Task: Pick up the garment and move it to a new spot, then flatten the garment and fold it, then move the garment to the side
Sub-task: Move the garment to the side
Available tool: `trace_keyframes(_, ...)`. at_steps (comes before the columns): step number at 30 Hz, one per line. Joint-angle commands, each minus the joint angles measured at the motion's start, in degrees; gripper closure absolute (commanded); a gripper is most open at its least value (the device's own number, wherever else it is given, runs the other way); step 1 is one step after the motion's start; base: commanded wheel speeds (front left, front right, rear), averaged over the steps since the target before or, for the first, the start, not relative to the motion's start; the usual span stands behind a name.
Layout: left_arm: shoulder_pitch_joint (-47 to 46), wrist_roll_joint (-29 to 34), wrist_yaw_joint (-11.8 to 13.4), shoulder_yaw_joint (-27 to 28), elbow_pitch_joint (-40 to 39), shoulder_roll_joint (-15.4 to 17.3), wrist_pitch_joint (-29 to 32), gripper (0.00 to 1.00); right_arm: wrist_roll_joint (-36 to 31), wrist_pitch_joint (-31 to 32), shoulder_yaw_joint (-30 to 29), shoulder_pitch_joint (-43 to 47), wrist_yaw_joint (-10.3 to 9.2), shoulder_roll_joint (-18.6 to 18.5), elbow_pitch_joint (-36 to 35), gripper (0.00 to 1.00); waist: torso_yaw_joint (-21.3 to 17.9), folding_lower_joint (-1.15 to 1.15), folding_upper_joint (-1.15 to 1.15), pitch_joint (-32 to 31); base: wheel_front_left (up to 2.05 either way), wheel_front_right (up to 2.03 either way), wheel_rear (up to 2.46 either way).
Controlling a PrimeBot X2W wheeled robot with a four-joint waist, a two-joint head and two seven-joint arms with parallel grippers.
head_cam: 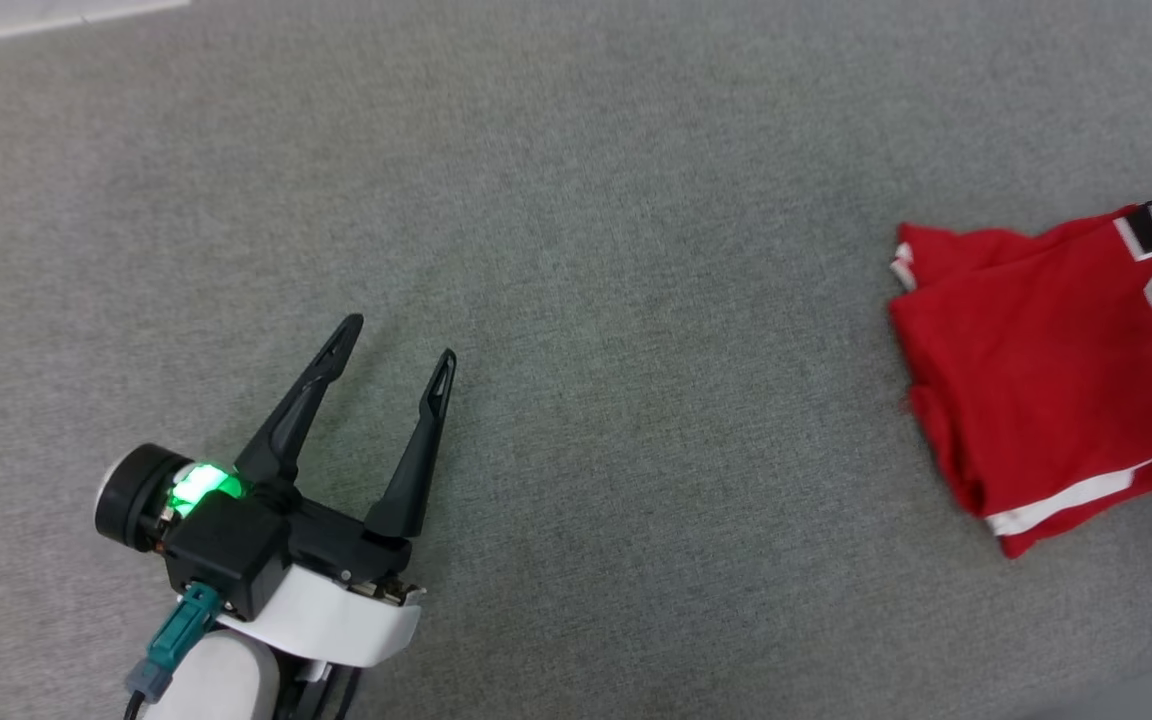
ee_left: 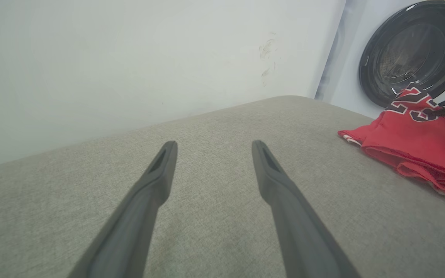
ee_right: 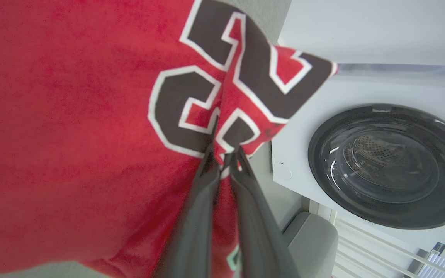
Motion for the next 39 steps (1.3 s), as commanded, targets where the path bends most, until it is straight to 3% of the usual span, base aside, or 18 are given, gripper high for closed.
trace_keyframes(1, -1.2, 0.3, 0.0, -0.3, -0.5, 0.8, -0.1, 0.00, -0.6, -1.8, -1.6, -1.3, -0.09, -0.9, 2.6, 1.00, -1.3, -0.01, 0.00, 3.4, 0.00, 0.00, 0.00)
trace_keyframes(14, -3.4, 0.2, 0.0, -0.7, -1.5, 2.9, -0.1, 0.00, -7.4, -15.0, -14.4, -3.8, -0.09, 0.9, 19.6, 1.00, 0.6, -0.01, 0.00, 8.3, 0.00, 0.00, 0.00)
trace_keyframes(25, -3.2, -0.2, 0.0, -0.5, -0.7, 2.3, -0.1, 0.00, -11.4, -17.0, -20.1, -4.1, -0.09, 4.1, 25.2, 1.00, 1.8, -0.01, 0.00, 7.1, 0.00, 0.00, 0.00)
trace_keyframes(26, -2.8, -0.4, 0.0, -0.4, -0.4, 2.0, -0.1, 0.00, -12.1, -16.9, -21.7, -4.5, -0.09, 4.8, 25.2, 0.00, 1.8, -0.01, 0.00, 6.2, 0.00, 0.00, 0.00)
trace_keyframes(32, -1.4, -1.0, 0.0, 0.8, 0.4, 0.3, -0.1, 0.00, -13.4, -16.9, -22.8, -4.6, -0.09, 6.4, 22.5, 0.00, 2.1, -0.01, 0.00, 1.3, 0.00, 0.00, 0.00)
trace_keyframes(39, 1.0, -1.4, 0.0, 4.2, 1.4, -2.1, -0.1, 0.00, -10.8, -19.2, -26.2, -3.5, -0.08, 10.4, 14.4, 0.00, 4.2, -0.01, 0.00, -6.1, 0.00, 0.00, 0.00)
